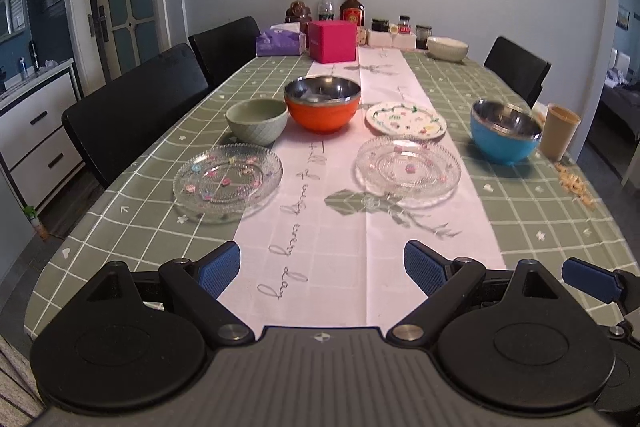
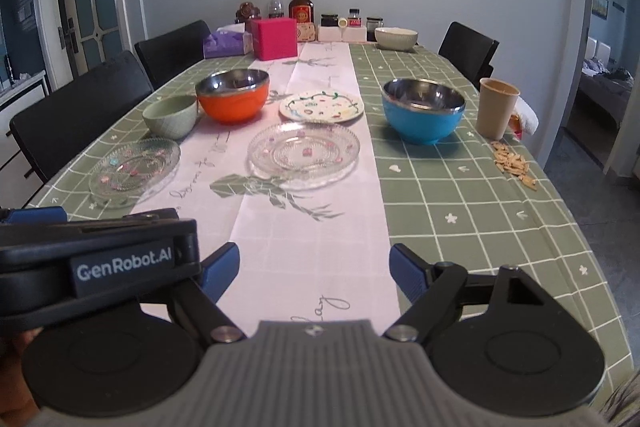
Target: Organize plates and bowls
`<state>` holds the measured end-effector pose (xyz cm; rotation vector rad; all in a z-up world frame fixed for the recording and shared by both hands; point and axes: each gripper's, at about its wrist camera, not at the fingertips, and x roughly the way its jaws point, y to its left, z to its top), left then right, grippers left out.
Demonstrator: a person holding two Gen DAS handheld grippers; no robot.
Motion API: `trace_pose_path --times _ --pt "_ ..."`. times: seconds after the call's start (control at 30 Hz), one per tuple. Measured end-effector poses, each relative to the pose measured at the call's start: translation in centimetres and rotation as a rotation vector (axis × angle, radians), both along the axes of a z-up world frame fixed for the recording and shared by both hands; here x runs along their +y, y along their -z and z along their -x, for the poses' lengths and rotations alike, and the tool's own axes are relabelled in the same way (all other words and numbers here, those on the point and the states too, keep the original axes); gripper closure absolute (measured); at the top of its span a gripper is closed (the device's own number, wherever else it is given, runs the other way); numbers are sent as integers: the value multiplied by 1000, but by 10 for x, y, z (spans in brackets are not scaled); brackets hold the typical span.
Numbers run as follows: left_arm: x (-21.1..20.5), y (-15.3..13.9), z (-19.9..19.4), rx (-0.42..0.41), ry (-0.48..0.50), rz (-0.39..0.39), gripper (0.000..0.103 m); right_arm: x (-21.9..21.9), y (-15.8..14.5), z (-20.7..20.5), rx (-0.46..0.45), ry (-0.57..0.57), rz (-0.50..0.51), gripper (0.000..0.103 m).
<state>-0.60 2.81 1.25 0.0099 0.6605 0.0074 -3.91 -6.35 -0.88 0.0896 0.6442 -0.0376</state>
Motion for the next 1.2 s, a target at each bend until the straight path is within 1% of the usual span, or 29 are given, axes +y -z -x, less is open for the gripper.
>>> trace_pose_path --times 0.1,0.17,0.27,0.33,0.5,0.57,0.63,0.67,0.7,0.77,0.83,0.93,1.0,1.1,1.13,1.17,1.2 --pt "1 -13 -2 4 5 34 0 -8 -12 7 -35 4 -26 16" --pt "0 -20 -4 11 17 40 0 -17 -17 10 -45 19 -48 13" --pt "-3 -26 -6 -13 25 34 0 -34 -23 13 -37 36 -82 13" --pt "-6 -29 -10 -16 29 35 0 -46 -28 14 -38 23 -102 14" --pt "-17 -38 -20 -8 62 43 0 -77 -46 17 -77 66 -76 14" --pt "-24 -41 -25 -10 69 29 0 -92 -52 12 -74 60 -68 14" --pt "-33 -44 -31 -16 81 8 0 -103 -59 6 -55 25 -73 14" --pt "-37 -45 -34 -19 91 1 0 -110 -63 2 -37 -14 -93 20" --pt "-40 -47 -36 -25 102 -4 0 -117 -66 -2 -24 -44 -122 23" --pt "-47 -51 -44 -37 115 -12 0 -133 -73 -11 8 -82 -188 25" --pt "-54 -56 -53 -45 129 -15 0 -148 -80 -23 28 -97 -218 25" --pt "-62 -65 -67 -68 159 7 0 -167 -89 -41 24 -75 -212 25" --pt "-68 -70 -80 -70 174 25 0 -180 -93 -54 27 -57 -211 26" --pt "-78 -73 -103 -55 196 46 0 -202 -92 -80 60 -29 -252 30" --pt "-82 -72 -112 -47 203 53 0 -210 -91 -91 82 -27 -278 34" --pt "-86 -72 -121 -40 212 57 0 -218 -89 -102 101 -18 -309 41" --pt "-91 -70 -129 -36 218 59 0 -226 -87 -112 118 -6 -338 43"
